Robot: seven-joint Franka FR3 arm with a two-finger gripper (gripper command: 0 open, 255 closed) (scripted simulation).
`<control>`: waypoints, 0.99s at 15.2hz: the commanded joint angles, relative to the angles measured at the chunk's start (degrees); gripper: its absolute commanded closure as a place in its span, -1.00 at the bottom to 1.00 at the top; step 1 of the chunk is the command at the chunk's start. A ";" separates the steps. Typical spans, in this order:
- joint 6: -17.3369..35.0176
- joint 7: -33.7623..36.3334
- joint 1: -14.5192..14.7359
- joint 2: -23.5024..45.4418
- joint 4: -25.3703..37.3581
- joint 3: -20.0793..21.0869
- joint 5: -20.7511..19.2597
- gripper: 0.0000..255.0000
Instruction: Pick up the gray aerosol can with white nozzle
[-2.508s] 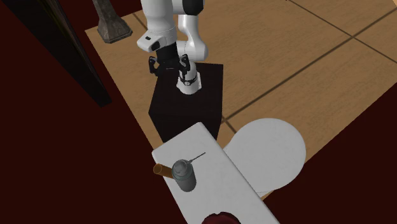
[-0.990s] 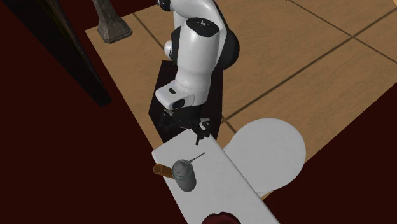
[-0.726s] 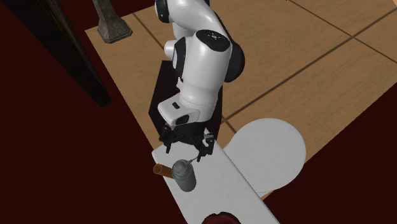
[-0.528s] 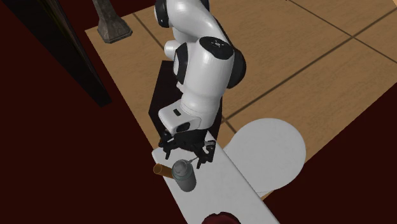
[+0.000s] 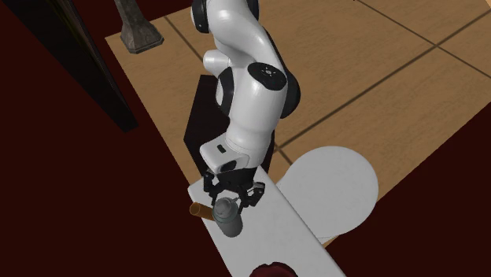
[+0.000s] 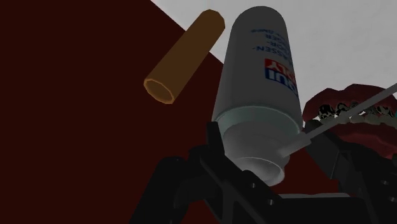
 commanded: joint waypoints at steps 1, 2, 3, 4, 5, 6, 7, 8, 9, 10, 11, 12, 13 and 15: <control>0.15 0.02 -0.02 -0.02 -0.16 -0.01 0.01 1.00; 0.15 0.02 -0.02 -0.04 -0.19 -0.01 0.02 1.00; 0.14 0.03 -0.01 -0.02 -0.16 -0.01 0.00 1.00; 0.16 0.01 -0.03 -0.04 -0.19 -0.01 0.02 1.00; 0.14 0.02 -0.02 -0.02 -0.15 -0.01 0.01 1.00; 0.14 0.05 0.00 -0.03 -0.17 0.00 0.00 1.00; 0.14 0.03 -0.01 -0.03 -0.17 0.00 0.01 1.00; 0.16 0.04 -0.02 -0.04 -0.20 -0.01 0.01 1.00; 0.22 0.12 0.02 0.08 -0.17 0.01 -0.06 1.00; -0.56 -0.10 0.08 0.23 0.78 0.05 -0.01 1.00; -1.36 -0.32 0.15 0.42 1.77 0.09 0.02 1.00; -2.16 -0.54 0.22 0.61 2.78 0.13 0.05 1.00; -2.98 -0.75 0.30 0.83 3.82 0.17 0.06 1.00; -4.64 -1.17 0.47 1.31 5.98 0.25 0.05 1.00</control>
